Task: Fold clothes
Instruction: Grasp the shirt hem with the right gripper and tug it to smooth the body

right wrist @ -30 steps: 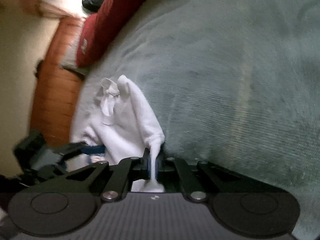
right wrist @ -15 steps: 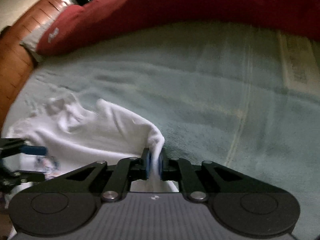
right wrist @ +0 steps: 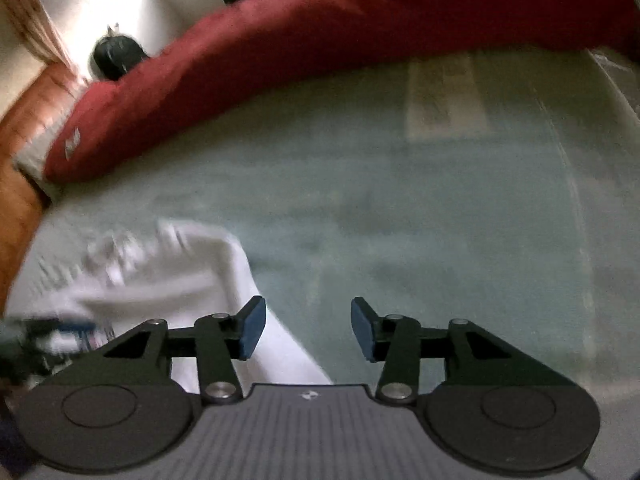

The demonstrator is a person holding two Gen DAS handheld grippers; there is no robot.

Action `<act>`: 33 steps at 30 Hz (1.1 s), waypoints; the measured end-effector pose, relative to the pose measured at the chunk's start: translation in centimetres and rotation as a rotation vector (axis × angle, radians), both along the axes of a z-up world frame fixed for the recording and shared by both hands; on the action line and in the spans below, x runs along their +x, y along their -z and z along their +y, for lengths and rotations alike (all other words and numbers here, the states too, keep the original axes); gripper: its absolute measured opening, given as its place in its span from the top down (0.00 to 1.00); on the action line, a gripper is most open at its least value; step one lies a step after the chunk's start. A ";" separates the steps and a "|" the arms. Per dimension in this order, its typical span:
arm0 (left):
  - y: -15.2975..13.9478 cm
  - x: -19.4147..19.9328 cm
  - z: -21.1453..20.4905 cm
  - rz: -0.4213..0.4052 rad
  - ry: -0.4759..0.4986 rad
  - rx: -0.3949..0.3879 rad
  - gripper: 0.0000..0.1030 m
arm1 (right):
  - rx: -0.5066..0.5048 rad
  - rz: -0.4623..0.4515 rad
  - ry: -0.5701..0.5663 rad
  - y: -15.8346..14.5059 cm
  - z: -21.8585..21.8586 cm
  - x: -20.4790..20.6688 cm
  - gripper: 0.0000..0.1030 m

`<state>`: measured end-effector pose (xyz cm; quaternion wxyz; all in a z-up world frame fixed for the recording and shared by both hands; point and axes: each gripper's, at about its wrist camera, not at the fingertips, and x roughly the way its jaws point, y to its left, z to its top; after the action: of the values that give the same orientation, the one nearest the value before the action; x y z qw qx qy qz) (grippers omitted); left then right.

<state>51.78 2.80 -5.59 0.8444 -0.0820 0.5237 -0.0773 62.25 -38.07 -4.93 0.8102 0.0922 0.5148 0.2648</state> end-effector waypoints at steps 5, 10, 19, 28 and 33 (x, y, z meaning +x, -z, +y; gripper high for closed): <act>0.1 0.3 -0.6 0.006 0.019 0.021 0.28 | -0.030 0.036 -0.049 2.1 -1.0 -1.9 0.49; 0.2 0.4 -1.0 0.015 0.020 0.027 0.28 | 0.017 0.063 -0.043 3.2 -2.2 -1.9 0.47; 0.3 0.5 -1.2 0.022 0.029 0.026 0.28 | 0.209 0.169 0.018 4.7 -6.2 -2.1 0.46; 0.2 0.5 -1.4 0.022 0.037 0.037 0.28 | -0.003 0.084 0.007 3.1 -4.0 -3.4 0.97; -1.1 0.6 -0.9 -0.006 0.043 0.044 0.28 | -0.164 -0.004 0.026 0.3 -2.5 -4.5 0.98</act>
<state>52.33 1.94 -4.46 0.8457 -0.0521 0.5245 -0.0841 57.75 -40.60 -5.24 0.8193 0.0318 0.5321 0.2114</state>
